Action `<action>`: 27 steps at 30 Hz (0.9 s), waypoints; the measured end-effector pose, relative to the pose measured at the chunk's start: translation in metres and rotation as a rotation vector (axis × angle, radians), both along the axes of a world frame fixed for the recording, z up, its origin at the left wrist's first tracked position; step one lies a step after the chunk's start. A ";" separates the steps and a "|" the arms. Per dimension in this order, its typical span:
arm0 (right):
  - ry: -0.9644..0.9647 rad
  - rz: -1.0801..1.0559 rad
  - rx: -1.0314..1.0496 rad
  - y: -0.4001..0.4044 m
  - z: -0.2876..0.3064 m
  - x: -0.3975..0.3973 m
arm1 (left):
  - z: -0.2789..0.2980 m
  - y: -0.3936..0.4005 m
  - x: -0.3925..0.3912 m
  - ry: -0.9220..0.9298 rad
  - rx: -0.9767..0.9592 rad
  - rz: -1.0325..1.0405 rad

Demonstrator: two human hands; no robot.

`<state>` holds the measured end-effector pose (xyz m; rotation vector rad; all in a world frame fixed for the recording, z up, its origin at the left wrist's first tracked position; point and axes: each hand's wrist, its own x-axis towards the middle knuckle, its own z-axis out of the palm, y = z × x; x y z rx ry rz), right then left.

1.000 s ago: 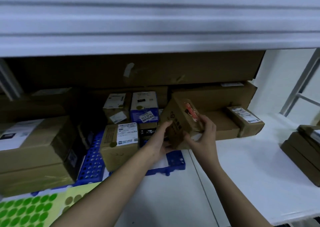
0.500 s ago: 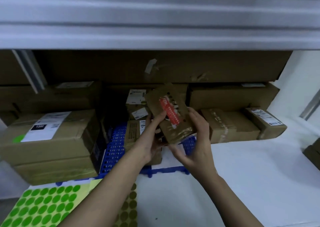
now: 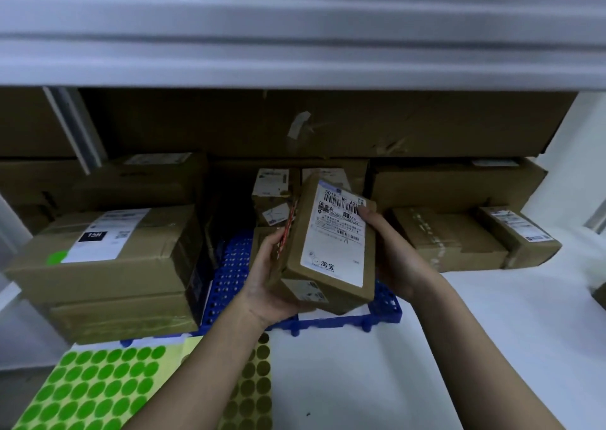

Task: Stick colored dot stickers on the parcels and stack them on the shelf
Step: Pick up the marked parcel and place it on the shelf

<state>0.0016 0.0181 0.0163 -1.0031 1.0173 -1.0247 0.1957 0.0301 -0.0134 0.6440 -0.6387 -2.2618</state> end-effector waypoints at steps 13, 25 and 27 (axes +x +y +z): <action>0.141 -0.161 -0.188 0.002 0.007 0.007 | 0.017 0.009 -0.023 -0.470 -0.321 0.440; -0.178 -0.127 -0.206 0.042 -0.001 0.028 | 0.035 0.024 -0.017 -0.376 -0.553 0.520; -0.214 -0.129 -0.201 0.049 0.000 0.031 | 0.047 0.030 -0.012 -0.376 -0.535 0.522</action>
